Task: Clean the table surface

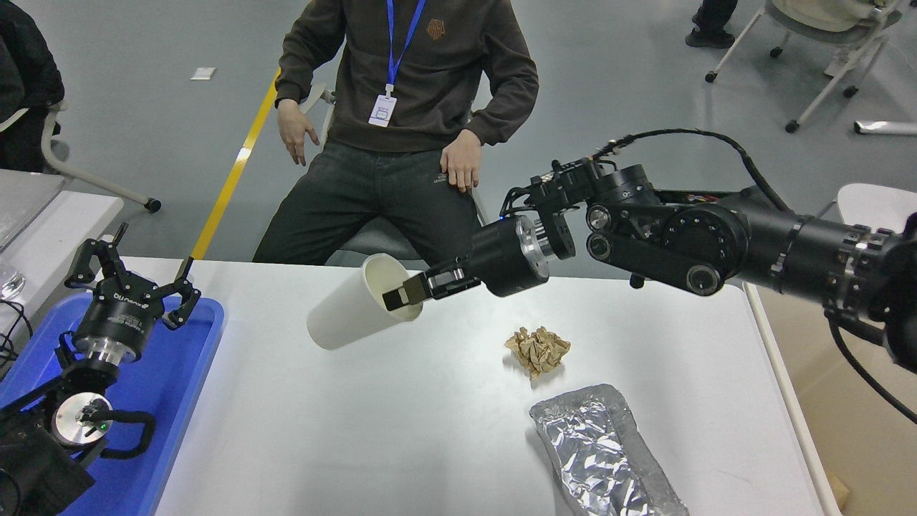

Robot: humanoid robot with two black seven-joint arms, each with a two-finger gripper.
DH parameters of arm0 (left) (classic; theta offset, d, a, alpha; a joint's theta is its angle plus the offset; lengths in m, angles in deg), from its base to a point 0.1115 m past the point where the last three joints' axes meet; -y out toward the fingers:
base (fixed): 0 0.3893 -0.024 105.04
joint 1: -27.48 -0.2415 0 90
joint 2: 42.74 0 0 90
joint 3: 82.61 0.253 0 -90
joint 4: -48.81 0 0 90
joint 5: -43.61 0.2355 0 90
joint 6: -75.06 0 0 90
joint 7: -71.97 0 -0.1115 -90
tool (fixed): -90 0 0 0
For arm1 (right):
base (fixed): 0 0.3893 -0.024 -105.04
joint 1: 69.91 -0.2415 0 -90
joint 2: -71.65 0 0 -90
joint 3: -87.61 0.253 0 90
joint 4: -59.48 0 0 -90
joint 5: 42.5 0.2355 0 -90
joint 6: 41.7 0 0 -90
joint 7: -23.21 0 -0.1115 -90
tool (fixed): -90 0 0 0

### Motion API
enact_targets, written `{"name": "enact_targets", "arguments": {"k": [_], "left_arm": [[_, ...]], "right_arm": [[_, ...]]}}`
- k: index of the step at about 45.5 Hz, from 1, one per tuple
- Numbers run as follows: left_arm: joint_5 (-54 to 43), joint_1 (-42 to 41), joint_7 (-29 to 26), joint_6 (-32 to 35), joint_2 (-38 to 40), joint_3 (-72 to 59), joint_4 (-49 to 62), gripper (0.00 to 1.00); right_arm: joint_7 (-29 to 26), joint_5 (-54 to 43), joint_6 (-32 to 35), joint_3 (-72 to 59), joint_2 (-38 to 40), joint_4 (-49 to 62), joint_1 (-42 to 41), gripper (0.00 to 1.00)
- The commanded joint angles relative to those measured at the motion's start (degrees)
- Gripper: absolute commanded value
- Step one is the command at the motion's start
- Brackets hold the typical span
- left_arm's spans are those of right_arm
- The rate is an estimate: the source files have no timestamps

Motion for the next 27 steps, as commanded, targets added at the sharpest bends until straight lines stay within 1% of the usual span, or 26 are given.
{"name": "enact_targets", "arguments": {"k": [1,15,27], "left_arm": [[0.0,0.0,0.02,0.0,0.0,0.0,0.03,1.0],[0.0,0.0,-0.06,0.0,0.0,0.0,0.03,1.0],[0.0,0.0,-0.06,0.0,0.0,0.0,-0.05,1.0]], "right_arm": [[0.08,9.48,-1.09,2.58,0.77,10.5,2.17,0.0],[0.35,19.41,-0.65,2.4,1.12,28.35,5.07,0.0],[0.35,24.78,-0.56,2.4,6.04,39.95,8.85,0.0]]}}
